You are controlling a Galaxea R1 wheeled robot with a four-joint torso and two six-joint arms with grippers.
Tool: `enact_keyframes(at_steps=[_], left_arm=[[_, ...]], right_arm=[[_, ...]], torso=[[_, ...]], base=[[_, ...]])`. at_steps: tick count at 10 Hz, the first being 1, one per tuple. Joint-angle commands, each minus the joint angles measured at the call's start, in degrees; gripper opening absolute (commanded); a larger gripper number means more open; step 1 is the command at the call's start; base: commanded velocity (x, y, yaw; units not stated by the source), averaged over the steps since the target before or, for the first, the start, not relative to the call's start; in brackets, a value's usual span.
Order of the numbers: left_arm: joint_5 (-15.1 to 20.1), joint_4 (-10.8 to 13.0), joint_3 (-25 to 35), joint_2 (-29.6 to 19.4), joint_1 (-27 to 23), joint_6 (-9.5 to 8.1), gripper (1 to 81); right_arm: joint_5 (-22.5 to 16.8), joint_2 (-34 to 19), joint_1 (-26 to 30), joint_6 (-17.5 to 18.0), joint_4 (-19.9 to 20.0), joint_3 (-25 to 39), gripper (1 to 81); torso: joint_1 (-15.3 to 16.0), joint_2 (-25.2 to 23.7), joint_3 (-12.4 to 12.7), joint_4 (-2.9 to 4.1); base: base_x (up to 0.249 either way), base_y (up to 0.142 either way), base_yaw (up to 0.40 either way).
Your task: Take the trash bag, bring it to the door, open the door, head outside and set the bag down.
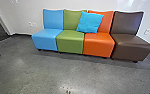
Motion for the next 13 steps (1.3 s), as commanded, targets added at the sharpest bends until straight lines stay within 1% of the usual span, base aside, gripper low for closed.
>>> enact_keyframes(at_steps=[1,2,3,4,5,7,8,10,13], left_arm=[[-2.19,-0.64,-4.29,3.41,-5.03,0.99,81.1],[-2.90,-0.64,-4.57,4.03,-4.95,1.16,81.1],[-3.08,-0.56,-4.57,4.30,-4.95,1.87,81.1],[-4.40,-0.29,-4.57,4.56,-4.94,2.75,81.1],[-5.19,-0.12,-4.57,4.56,-4.94,2.92,81.1],[-5.28,1.63,-4.57,5.88,-3.99,2.92,81.1],[-6.32,2.34,-6.22,6.93,-3.19,2.92,81.1],[-6.60,3.75,-11.67,9.48,-2.40,2.92,81.1],[-6.51,3.84,-12.21,9.49,-2.40,2.92,81.1]], right_arm=[[-2.24,-2.91,3.55,0.01,1.27,1.23,81.1],[-2.16,-2.39,3.20,0.01,1.18,1.14,81.1],[-2.16,-1.59,2.94,-0.08,1.27,0.52,81.1],[-2.16,-0.97,2.93,0.01,1.45,0.08,81.1],[-2.16,-0.54,2.67,-0.08,1.27,-0.18,81.1],[-2.07,-0.18,2.49,0.01,1.27,-0.36,81.1],[-2.15,0.08,2.49,0.01,1.27,-0.53,81.1],[-2.16,-0.01,2.49,-0.08,1.09,-0.71,81.1],[-2.16,-0.53,2.49,-0.08,1.09,-0.71,81.1]], torso=[[0.00,0.00,0.00,0.00],[0.00,0.00,0.00,0.00],[0.00,0.00,0.00,0.00],[0.00,0.00,0.00,0.00],[0.00,0.00,0.00,0.00],[0.00,0.00,-0.02,0.00],[0.00,0.00,-0.02,0.00],[0.00,0.00,-0.02,0.00],[0.00,0.00,-0.02,0.00]], base=[[0.000,0.000,0.000],[0.000,0.000,0.000],[0.000,0.000,0.000],[0.000,0.000,0.000],[0.000,0.000,0.000],[0.000,0.000,0.000],[0.000,0.000,0.000],[0.000,0.000,0.000],[0.000,0.000,0.000]])
